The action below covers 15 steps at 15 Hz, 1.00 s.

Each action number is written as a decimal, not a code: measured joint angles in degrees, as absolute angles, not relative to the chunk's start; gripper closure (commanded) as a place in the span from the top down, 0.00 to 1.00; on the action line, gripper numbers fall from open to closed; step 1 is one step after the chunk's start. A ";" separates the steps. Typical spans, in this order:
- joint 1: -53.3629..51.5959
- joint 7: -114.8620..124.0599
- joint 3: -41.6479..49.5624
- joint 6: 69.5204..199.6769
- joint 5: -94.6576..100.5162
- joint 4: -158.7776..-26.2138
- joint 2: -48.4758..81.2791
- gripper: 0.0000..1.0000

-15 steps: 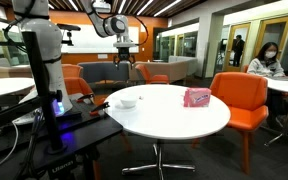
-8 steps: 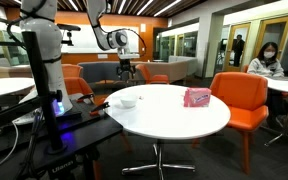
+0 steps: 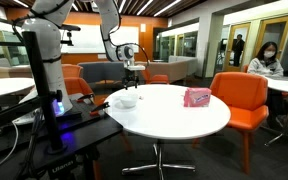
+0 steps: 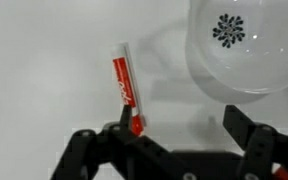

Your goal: Put the marker in the bowl

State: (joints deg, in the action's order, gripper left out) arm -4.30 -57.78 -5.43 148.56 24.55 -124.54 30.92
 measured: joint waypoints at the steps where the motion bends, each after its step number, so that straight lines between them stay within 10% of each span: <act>1: -4.09 -58.29 -5.52 148.56 24.55 -123.09 32.56 0.92; 5: -3.79 -59.41 -5.82 148.51 24.55 -118.33 37.83 0.83; 15: -3.86 -59.44 -6.49 147.63 24.60 -110.82 44.95 0.00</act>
